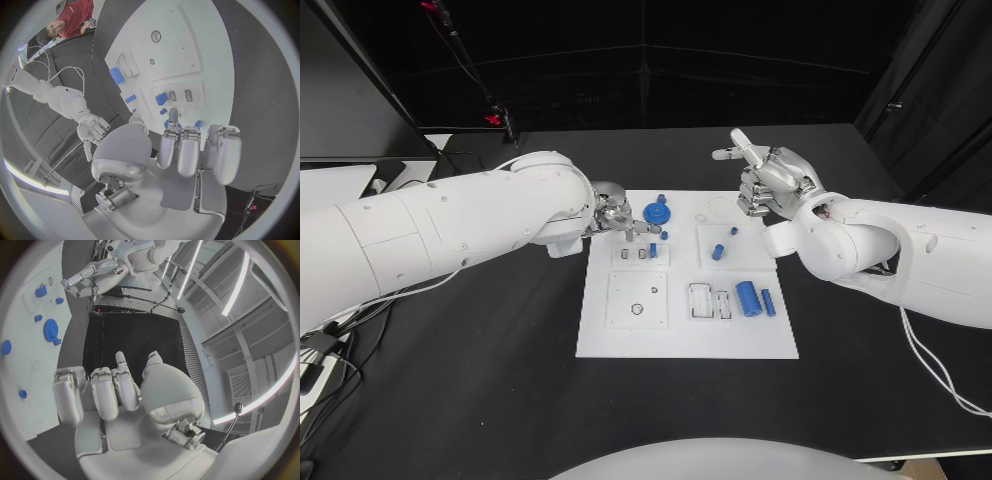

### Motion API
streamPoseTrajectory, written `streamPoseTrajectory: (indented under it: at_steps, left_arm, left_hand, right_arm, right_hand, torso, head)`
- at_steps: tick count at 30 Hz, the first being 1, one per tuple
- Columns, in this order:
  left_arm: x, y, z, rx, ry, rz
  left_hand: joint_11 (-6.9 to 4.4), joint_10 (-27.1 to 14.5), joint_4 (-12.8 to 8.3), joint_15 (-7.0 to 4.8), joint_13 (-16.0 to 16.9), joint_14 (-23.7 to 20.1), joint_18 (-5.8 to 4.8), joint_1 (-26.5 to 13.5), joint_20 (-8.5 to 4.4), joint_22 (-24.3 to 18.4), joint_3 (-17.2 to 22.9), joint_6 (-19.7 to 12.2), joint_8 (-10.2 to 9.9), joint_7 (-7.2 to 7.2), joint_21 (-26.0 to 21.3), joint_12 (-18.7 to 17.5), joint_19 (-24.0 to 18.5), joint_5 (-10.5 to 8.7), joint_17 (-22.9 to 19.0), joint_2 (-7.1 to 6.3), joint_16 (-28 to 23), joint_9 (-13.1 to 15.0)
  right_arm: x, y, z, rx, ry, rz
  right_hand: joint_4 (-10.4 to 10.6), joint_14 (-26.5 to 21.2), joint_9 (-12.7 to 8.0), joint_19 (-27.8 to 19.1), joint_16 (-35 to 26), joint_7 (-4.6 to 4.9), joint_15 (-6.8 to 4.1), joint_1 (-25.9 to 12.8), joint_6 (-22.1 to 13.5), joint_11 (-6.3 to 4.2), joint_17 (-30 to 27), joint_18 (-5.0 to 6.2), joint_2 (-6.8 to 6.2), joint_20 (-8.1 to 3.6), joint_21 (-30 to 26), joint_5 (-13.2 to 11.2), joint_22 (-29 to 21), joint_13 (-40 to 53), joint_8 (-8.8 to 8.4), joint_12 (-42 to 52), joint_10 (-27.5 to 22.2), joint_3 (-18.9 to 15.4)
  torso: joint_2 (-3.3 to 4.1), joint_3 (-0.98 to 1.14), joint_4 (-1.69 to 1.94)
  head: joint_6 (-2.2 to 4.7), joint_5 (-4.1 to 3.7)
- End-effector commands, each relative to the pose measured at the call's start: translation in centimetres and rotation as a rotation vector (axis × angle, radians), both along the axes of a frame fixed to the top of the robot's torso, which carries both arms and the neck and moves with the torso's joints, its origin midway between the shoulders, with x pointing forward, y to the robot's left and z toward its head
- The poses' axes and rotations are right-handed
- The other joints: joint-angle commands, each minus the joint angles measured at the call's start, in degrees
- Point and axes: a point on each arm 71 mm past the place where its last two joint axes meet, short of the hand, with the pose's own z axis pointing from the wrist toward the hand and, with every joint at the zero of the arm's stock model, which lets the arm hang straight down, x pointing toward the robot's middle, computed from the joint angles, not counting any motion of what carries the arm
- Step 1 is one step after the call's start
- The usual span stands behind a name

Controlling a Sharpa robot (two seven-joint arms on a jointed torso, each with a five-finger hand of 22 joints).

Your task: Assemble the parts on the task board

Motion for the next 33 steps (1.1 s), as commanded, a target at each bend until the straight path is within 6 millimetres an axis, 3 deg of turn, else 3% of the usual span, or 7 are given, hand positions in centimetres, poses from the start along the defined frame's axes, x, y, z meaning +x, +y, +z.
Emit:
streamPoseTrajectory:
  at_steps: [1,9,13,33]
  left_arm:
    - [0.0,-0.4,-0.1,0.041,0.005,-0.007]
    - [0.1,-1.4,-0.6,0.101,0.024,-0.01]
    - [0.1,-1.9,-0.9,0.113,0.027,-0.015]
    - [0.3,-3.2,-1.6,0.121,0.03,-0.01]
  left_hand:
    - [-0.38,6.1,-0.2,-0.5,15.1,6.0,-0.37,0.2,-0.59,15.1,-0.3,0.3,0.6,-0.24,0.2,0.2,6.0,-0.35,15.1,0.95,0.0,0.9]
    - [-1.15,6.1,-0.1,-1.02,15.1,6.0,-0.37,0.1,-1.1,15.1,-0.3,1.9,0.8,-1.04,0.2,0.2,6.0,-0.23,15.1,3.13,0.0,2.7]
    - [-1.35,6.1,-0.2,-1.17,15.1,6.0,-0.37,0.5,-1.23,15.1,-0.2,2.4,0.5,-1.25,0.2,0.2,6.0,0.13,15.1,3.5,0.0,3.0]
    - [-1.62,6.1,-0.2,-1.5,15.1,6.0,-0.37,1.8,-1.56,15.1,0.0,2.8,-0.5,-1.49,0.2,0.2,6.0,1.5,15.1,4.32,0.0,3.8]
  right_arm:
    - [0.0,0.2,-0.2,0.011,0.03,0.022]
    - [0.0,0.4,-0.5,0.011,0.042,0.028]
    - [0.0,0.5,-0.6,0.011,0.047,0.033]
    - [0.2,1.0,-0.8,0.012,0.063,0.048]
  right_hand:
    - [-0.1,6.1,-0.1,5.9,0.1,2.67,-0.56,0.3,0.2,-0.28,15.0,-0.37,0.2,-0.45,0.2,0.4,15.1,15.1,0.4,0.1,6.0,-0.1]
    - [-0.1,6.1,-0.2,5.9,0.1,2.69,-0.57,0.4,0.0,-0.27,15.0,-0.37,0.36,-0.49,0.2,0.7,15.1,15.1,0.34,0.1,6.0,0.0]
    - [-0.1,6.1,-0.2,5.9,0.1,2.7,-0.57,0.4,0.0,-0.27,15.0,-0.37,0.43,-0.5,0.2,0.7,15.1,15.1,0.33,0.1,6.0,0.0]
    - [-0.1,6.1,-0.4,5.9,0.1,2.78,-0.55,0.6,-0.4,-0.2,15.0,-0.37,0.92,-0.52,0.2,0.9,15.1,15.1,0.22,0.1,6.0,0.2]
  torso:
    - [0.04,-0.02,-0.05]
    - [0.07,-0.07,-0.05]
    - [0.06,0.02,-0.09]
    - [-0.03,0.03,-0.11]
  head:
    - [-0.09,-0.06]
    - [-0.25,-0.06]
    - [-0.43,-0.1]
    - [-1.21,-0.72]
